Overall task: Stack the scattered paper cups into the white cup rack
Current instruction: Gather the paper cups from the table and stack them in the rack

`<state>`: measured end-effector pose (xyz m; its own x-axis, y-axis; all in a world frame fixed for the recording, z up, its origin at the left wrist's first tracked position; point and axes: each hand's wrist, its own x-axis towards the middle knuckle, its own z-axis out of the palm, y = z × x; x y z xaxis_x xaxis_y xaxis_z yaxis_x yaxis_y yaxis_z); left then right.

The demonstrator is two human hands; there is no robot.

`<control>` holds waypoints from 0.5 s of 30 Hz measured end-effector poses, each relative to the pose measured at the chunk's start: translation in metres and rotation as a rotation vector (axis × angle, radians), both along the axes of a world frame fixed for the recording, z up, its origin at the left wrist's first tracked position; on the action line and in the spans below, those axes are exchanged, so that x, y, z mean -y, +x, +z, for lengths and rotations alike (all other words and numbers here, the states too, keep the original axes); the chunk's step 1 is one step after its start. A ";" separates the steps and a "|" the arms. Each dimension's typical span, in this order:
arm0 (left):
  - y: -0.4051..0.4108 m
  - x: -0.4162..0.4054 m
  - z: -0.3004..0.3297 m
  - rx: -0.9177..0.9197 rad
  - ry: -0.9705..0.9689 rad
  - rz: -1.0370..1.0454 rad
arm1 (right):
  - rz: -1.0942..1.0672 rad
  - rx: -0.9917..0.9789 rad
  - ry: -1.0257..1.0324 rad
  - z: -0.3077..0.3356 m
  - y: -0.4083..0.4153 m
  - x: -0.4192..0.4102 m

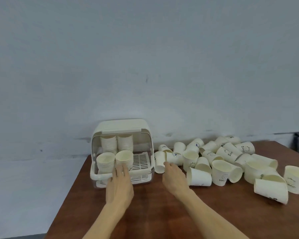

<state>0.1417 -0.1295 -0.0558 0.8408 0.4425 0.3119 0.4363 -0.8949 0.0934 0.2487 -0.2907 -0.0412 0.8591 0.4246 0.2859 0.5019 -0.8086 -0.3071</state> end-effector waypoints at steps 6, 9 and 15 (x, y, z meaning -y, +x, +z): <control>0.037 0.076 0.010 0.036 -0.072 -0.230 | -0.156 -0.022 0.058 -0.005 0.028 0.074; 0.052 0.105 0.007 0.007 -0.103 -0.315 | -0.276 0.009 0.068 -0.004 0.040 0.107; 0.079 0.148 0.000 -0.080 -0.172 -0.392 | -0.459 -0.049 0.017 -0.012 0.059 0.153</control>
